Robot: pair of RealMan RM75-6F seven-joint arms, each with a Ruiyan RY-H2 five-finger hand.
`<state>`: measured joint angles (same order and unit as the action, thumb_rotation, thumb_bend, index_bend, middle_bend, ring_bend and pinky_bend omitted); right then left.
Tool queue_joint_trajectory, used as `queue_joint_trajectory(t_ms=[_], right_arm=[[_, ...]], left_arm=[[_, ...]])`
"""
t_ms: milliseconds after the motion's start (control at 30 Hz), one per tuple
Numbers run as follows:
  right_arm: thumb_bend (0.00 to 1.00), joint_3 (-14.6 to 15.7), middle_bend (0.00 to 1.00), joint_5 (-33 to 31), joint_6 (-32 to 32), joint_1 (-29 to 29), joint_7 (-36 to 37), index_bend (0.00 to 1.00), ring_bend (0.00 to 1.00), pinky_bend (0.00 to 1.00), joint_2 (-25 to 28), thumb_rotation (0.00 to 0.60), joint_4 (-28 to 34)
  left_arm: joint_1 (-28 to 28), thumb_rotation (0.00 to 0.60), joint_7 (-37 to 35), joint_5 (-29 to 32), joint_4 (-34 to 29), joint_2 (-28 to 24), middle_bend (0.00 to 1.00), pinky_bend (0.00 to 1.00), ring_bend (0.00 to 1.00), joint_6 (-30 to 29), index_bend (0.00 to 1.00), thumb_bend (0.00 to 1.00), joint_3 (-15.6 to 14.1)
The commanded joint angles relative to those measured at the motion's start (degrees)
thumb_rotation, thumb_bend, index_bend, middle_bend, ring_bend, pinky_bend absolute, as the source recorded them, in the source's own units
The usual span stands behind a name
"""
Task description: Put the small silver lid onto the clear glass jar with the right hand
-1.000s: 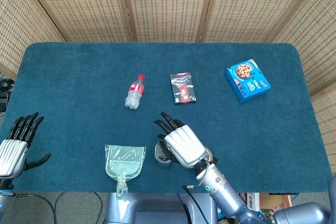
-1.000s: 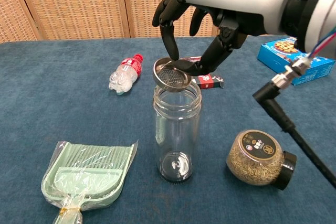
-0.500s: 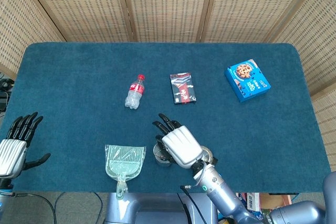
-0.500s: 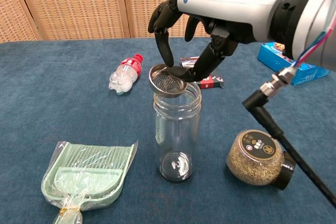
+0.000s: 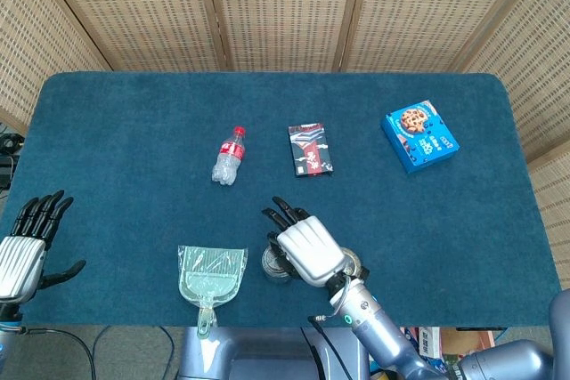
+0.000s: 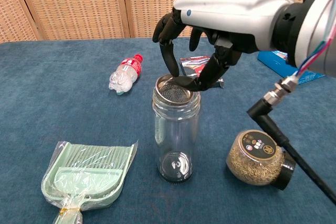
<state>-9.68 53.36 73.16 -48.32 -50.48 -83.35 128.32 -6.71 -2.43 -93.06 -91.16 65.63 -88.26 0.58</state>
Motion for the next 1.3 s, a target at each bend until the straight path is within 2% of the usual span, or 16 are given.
queue_joint_trajectory(t_ms=[33,200,400,933,1300], right_arm=[[0.56,0.0,0.22,-0.2,0.0,-0.2,-0.1,0.64,0.05,0.33,0.1,0.600,0.1],[0.48,0.2,0.18,-0.4,-0.2,-0.5,0.1,0.63,0.05,0.33,0.2,0.600,0.2],[0.38,0.4,0.10,-1.3,-0.3,-0.8,0.0,0.54,0.00,0.33,0.8,0.600,0.7],[0.37,0.0,0.00,-2.5,0.3,-1.2,1.2,0.36,0.00,0.27,3.5,0.600,1.8],[0.35,-1.4,0.00,-1.2,3.7,0.3,1.4,0.33,0.00,0.23,9.8,0.600,4.5]], left_arm=[[0.0,0.600,0.0,0.0,0.0,0.0,0.00,0.00,0.00,0.0,0.00,0.19,0.0],[0.0,0.600,0.0,0.0,0.0,0.0,0.00,0.00,0.00,0.1,0.00,0.19,0.0],[0.0,0.600,-0.1,0.0,0.1,0.0,0.00,0.00,0.00,0.0,0.00,0.19,0.0],[0.1,0.600,-0.1,0.1,0.1,0.0,0.00,0.00,0.00,0.0,0.00,0.19,0.0],[0.1,0.600,0.0,0.2,0.2,0.1,0.00,0.00,0.00,0.0,0.00,0.19,0.1]])
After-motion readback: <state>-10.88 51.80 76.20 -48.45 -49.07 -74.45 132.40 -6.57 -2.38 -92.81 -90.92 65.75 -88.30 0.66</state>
